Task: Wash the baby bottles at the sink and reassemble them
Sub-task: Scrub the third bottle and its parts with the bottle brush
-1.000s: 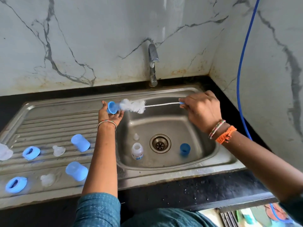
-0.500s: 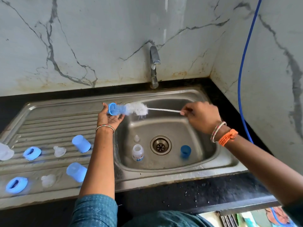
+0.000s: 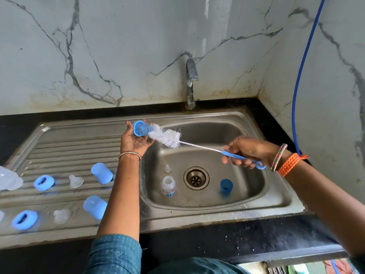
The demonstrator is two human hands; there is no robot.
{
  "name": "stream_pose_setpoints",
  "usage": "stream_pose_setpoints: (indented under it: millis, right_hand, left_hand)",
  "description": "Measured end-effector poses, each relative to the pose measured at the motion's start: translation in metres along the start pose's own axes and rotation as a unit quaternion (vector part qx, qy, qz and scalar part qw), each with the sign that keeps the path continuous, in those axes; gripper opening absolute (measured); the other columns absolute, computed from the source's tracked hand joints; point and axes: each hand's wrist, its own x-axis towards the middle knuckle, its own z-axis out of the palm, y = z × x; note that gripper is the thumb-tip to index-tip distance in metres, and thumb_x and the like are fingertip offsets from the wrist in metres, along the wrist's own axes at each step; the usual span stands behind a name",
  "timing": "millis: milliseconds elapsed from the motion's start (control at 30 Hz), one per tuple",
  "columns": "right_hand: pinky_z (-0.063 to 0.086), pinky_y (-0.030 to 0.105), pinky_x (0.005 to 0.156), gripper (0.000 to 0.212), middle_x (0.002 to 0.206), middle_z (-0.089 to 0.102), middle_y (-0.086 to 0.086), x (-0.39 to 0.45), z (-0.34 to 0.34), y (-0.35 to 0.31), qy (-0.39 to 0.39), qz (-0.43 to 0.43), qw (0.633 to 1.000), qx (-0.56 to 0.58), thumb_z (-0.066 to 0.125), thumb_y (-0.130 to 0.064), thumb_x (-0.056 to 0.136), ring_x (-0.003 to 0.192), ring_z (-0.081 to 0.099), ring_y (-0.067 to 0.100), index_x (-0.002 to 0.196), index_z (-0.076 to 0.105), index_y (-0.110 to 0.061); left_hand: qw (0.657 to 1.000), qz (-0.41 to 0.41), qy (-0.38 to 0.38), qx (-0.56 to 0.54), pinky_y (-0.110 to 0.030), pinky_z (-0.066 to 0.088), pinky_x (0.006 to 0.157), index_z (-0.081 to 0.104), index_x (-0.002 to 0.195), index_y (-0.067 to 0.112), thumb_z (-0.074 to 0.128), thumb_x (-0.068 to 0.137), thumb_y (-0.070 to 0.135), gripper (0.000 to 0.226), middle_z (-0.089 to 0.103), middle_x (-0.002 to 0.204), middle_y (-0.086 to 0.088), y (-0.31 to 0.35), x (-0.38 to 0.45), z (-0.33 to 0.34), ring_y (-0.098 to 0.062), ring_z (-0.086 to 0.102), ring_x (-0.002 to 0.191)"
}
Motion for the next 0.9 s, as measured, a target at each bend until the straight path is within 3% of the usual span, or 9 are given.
stream_pose_setpoints:
  millis: [67,133,233,433,567,667,700,800,900]
  right_hand:
    - [0.041,0.022,0.043,0.026,0.059,0.063,0.002,-0.005,0.007,0.002,0.127,-0.091,0.979,-0.132,0.055,-0.036,0.094,0.041,0.051,0.010,0.086,0.062,-0.012]
    - [0.046,0.026,0.057,0.021,0.072,0.063,-0.008,-0.007,0.011,0.006,0.278,-0.152,0.900,-0.298,0.068,-0.042,0.083,0.061,0.059,0.011,0.087,0.057,-0.024]
    - [0.042,0.027,0.063,0.008,0.073,0.060,-0.012,-0.012,0.017,0.004,0.397,-0.190,0.839,-0.321,0.070,-0.031,0.080,0.074,0.059,0.016,0.081,0.062,-0.028]
    - [0.034,0.021,0.047,0.042,0.040,0.049,-0.008,-0.012,0.011,0.001,0.161,-0.063,0.970,-0.171,0.047,-0.028,0.100,0.034,0.040,0.002,0.065,0.065,-0.014]
    - [0.040,0.024,0.054,0.023,0.072,0.061,-0.004,-0.012,0.014,0.006,0.233,-0.109,0.929,-0.267,0.066,-0.041,0.086,0.058,0.053,0.007,0.088,0.058,-0.019]
    - [0.050,0.031,0.065,0.014,0.079,0.064,-0.006,-0.012,0.016,0.004,0.330,-0.141,0.878,-0.318,0.073,-0.031,0.080,0.073,0.060,0.014,0.083,0.063,-0.022]
    - [0.050,0.030,0.066,0.011,0.073,0.064,-0.007,-0.012,0.013,0.003,0.325,-0.132,0.883,-0.312,0.071,-0.028,0.083,0.070,0.060,0.013,0.077,0.064,-0.021]
    - [0.037,0.025,0.050,0.040,0.041,0.047,-0.005,-0.010,0.007,0.001,0.167,-0.046,0.976,-0.132,0.050,-0.023,0.097,0.039,0.042,0.011,0.062,0.063,-0.009]
    - [0.033,0.022,0.044,0.045,0.037,0.043,-0.004,-0.012,0.007,-0.001,0.138,-0.040,0.983,-0.118,0.044,-0.029,0.101,0.033,0.037,0.012,0.066,0.066,-0.008]
  left_hand:
    - [1.000,0.002,0.013,0.001,-0.051,0.036,0.103,0.061,0.102,0.008,0.048,0.091,0.050,0.046,0.060,0.109,-0.015,0.001,0.002,-0.002,-0.030,0.056,0.113]
    - [1.000,0.005,0.023,0.011,-0.048,0.039,0.097,0.062,0.100,0.010,0.048,0.092,0.051,0.045,0.063,0.105,-0.012,0.002,0.003,-0.002,-0.027,0.061,0.102]
    - [1.000,0.005,0.011,0.024,-0.043,0.040,0.091,0.062,0.098,0.011,0.045,0.093,0.051,0.044,0.065,0.100,-0.009,0.001,0.003,0.001,-0.024,0.062,0.096]
    - [1.000,0.016,-0.013,-0.016,-0.053,0.043,0.089,0.060,0.099,0.012,0.047,0.095,0.042,0.033,0.065,0.102,-0.005,0.000,0.002,0.008,-0.030,0.052,0.116]
    - [1.000,0.018,-0.007,-0.020,-0.058,0.039,0.098,0.059,0.102,0.008,0.049,0.094,0.042,0.037,0.063,0.106,-0.007,0.003,0.004,0.005,-0.032,0.048,0.124]
    - [1.000,0.022,-0.009,-0.017,-0.055,0.040,0.099,0.063,0.101,0.008,0.050,0.093,0.044,0.039,0.065,0.103,-0.008,0.003,0.003,0.003,-0.031,0.054,0.114]
    - [1.000,0.022,-0.016,-0.015,-0.052,0.043,0.094,0.066,0.097,0.010,0.048,0.093,0.044,0.039,0.067,0.099,-0.008,0.003,0.002,0.003,-0.030,0.058,0.107]
    - [0.999,0.032,-0.028,0.004,-0.046,0.043,0.090,0.063,0.099,0.011,0.046,0.094,0.044,0.038,0.068,0.099,-0.007,0.003,0.000,0.003,-0.028,0.061,0.100]
    - [0.999,0.039,-0.021,0.009,-0.051,0.042,0.094,0.059,0.102,0.011,0.048,0.094,0.042,0.033,0.073,0.095,-0.004,0.002,0.000,0.004,-0.029,0.061,0.103]
